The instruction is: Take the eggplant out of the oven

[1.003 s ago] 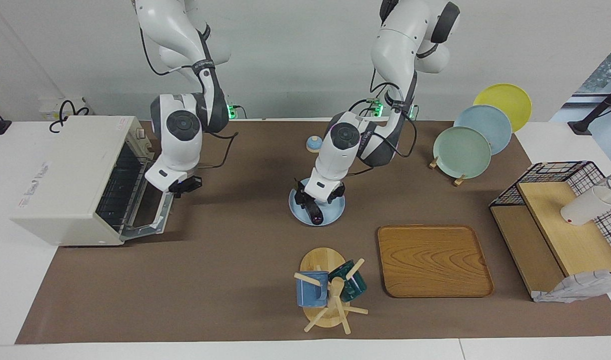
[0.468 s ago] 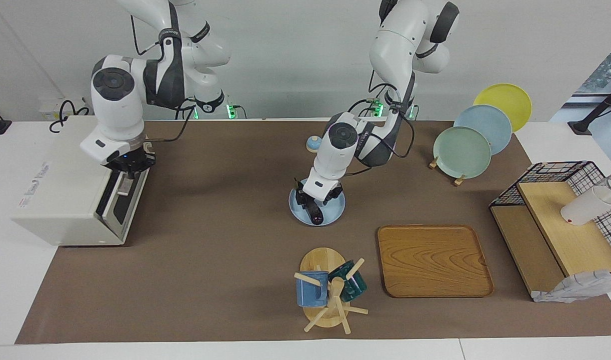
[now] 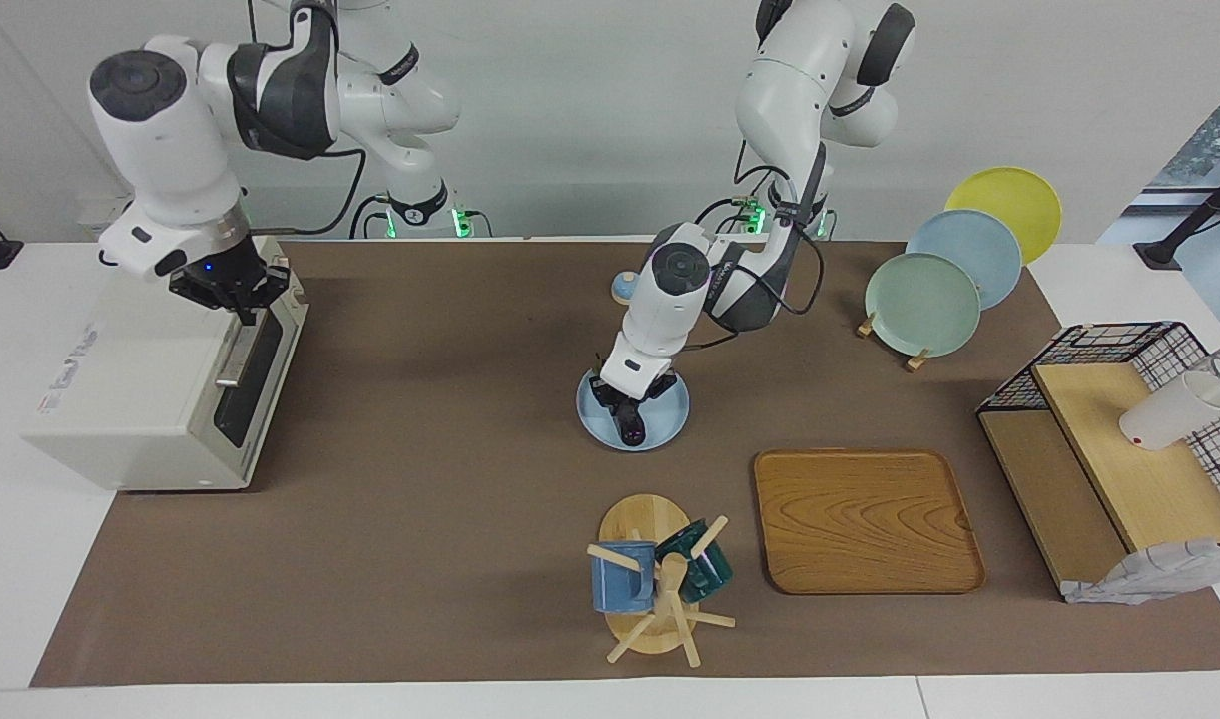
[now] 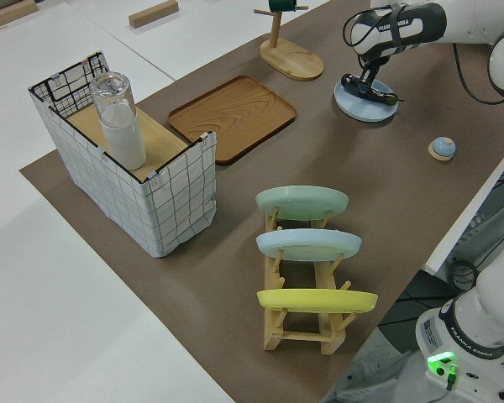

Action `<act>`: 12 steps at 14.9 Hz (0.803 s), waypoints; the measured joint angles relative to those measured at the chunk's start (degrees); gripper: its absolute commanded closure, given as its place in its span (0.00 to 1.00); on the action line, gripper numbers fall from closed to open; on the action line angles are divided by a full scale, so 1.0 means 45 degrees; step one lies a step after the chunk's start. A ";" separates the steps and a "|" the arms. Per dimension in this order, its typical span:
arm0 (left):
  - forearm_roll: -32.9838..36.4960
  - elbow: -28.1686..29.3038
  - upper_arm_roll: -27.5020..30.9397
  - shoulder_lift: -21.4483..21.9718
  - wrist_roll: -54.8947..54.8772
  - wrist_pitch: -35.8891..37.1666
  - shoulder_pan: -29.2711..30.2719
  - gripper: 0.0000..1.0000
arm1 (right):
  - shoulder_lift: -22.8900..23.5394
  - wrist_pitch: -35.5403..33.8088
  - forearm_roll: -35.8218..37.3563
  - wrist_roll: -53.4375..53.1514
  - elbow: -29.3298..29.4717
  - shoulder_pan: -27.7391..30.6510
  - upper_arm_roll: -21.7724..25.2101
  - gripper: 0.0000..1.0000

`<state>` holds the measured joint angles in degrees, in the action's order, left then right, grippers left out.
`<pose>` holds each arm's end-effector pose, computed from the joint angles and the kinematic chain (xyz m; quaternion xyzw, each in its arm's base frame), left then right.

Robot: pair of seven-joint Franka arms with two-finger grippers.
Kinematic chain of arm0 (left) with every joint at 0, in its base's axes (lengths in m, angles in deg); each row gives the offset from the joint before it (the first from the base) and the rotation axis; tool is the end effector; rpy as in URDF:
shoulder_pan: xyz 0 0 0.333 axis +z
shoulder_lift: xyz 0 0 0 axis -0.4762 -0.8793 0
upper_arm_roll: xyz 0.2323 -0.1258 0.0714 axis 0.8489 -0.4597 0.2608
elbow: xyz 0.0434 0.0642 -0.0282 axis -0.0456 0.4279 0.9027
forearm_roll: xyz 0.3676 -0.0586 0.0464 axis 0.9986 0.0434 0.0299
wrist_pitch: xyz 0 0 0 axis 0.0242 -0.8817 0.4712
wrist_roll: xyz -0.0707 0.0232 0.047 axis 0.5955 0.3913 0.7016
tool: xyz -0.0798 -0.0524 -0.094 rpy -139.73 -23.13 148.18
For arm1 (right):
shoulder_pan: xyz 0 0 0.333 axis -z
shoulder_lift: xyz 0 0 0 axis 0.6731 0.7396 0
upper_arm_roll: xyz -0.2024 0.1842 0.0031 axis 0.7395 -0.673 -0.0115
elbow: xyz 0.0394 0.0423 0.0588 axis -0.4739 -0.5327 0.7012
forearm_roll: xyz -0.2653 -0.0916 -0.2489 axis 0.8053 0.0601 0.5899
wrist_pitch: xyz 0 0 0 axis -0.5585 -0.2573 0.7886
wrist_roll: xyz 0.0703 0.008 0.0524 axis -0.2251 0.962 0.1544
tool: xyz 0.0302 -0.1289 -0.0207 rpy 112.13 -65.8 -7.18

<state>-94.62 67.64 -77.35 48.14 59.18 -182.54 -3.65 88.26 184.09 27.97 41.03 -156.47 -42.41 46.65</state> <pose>0.4844 -0.4101 0.2576 0.9926 0.0825 -0.0267 0.0845 0.5323 -0.0418 0.4988 0.9917 0.0869 -0.0334 0.0886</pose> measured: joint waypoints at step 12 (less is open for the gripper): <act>0.0680 -0.2542 0.0917 0.0125 -0.4524 0.3005 0.3735 1.00 | 0.0689 -0.1984 -0.1588 -0.0382 0.1579 -0.0224 -0.0027 0.00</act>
<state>-91.56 56.21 -73.22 48.70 38.82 -169.02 13.16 91.36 175.16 20.82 39.31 -149.36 -43.41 46.53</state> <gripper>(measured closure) 0.661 0.493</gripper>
